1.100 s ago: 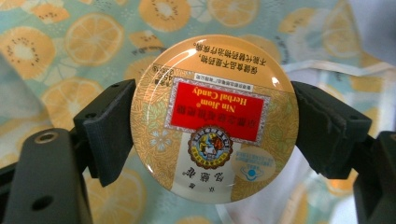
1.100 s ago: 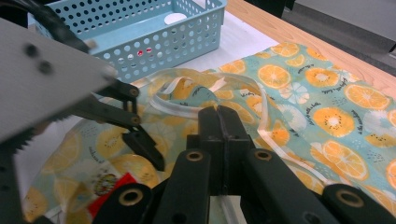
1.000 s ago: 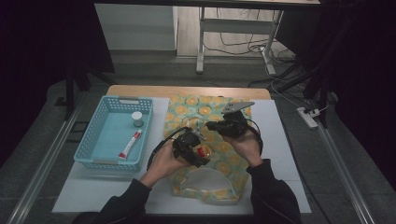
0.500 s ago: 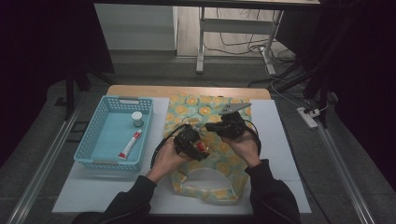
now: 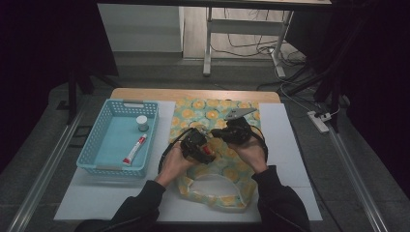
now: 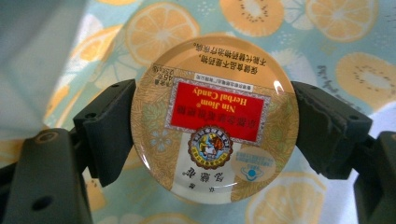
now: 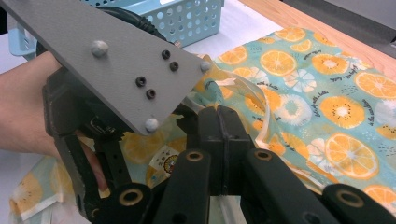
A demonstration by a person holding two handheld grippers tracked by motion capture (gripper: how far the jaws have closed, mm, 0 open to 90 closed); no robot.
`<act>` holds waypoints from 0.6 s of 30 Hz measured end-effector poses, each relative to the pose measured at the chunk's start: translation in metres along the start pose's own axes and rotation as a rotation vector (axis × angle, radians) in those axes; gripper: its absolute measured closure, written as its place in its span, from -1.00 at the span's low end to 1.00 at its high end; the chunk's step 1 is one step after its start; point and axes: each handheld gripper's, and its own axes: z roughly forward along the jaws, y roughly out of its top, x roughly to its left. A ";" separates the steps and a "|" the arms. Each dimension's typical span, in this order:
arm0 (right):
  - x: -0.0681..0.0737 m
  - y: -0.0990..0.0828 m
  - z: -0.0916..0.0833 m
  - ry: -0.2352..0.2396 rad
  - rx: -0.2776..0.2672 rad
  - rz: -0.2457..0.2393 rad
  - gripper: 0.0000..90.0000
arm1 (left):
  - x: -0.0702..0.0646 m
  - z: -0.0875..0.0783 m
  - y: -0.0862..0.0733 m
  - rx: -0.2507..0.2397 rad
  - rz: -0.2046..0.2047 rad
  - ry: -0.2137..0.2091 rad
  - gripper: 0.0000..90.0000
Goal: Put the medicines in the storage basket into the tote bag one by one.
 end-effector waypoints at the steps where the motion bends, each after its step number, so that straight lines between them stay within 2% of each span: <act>1: 0.000 0.000 0.001 -0.001 0.000 0.002 1.00 | 0.000 0.001 0.000 0.002 0.000 0.003 -0.55; 9: -0.002 -0.003 0.004 -0.003 0.010 0.005 1.00 | 0.002 0.006 0.000 0.006 -0.007 0.009 -0.55; 10: -0.002 -0.003 0.004 -0.003 0.010 0.005 1.00 | 0.003 0.007 0.000 -0.008 -0.016 0.005 -0.56; 18: -0.002 -0.003 0.004 -0.002 0.009 0.008 1.00 | 0.002 -0.001 0.001 -0.017 -0.022 0.004 -0.67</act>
